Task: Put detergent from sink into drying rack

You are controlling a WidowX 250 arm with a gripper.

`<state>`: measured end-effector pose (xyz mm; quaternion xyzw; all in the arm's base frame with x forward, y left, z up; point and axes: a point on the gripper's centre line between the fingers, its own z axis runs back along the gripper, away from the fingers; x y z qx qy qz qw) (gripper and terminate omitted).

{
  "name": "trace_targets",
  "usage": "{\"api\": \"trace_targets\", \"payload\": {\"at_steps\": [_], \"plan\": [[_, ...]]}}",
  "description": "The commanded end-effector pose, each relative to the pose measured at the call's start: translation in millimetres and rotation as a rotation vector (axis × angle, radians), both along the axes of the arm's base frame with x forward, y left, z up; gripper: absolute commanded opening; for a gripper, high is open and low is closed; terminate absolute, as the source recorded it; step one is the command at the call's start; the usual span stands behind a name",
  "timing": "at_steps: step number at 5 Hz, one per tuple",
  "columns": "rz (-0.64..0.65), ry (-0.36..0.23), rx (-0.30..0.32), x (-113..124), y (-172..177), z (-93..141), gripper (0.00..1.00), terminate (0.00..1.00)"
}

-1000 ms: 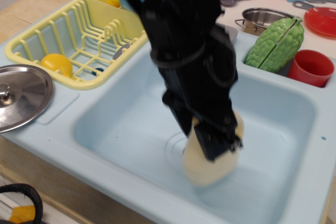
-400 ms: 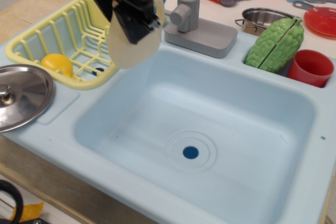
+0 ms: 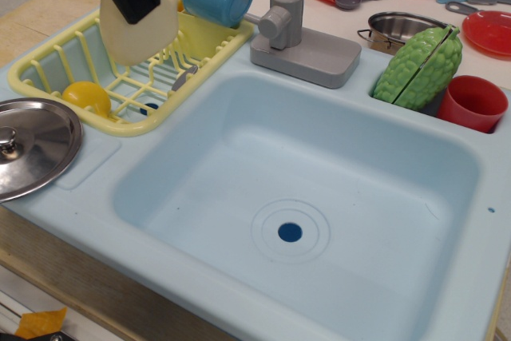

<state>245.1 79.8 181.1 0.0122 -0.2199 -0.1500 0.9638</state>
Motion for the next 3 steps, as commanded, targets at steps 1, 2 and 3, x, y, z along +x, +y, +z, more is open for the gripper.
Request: {"api": "trace_targets", "payload": {"at_steps": [1, 2, 3], "plan": [[0.028, -0.028, -0.012, 1.3, 16.0, -0.2, 1.0, 0.0], [0.028, -0.028, -0.012, 1.3, 16.0, -0.2, 1.0, 0.0], [0.028, -0.028, -0.012, 1.3, 16.0, -0.2, 1.0, 1.0]]}}
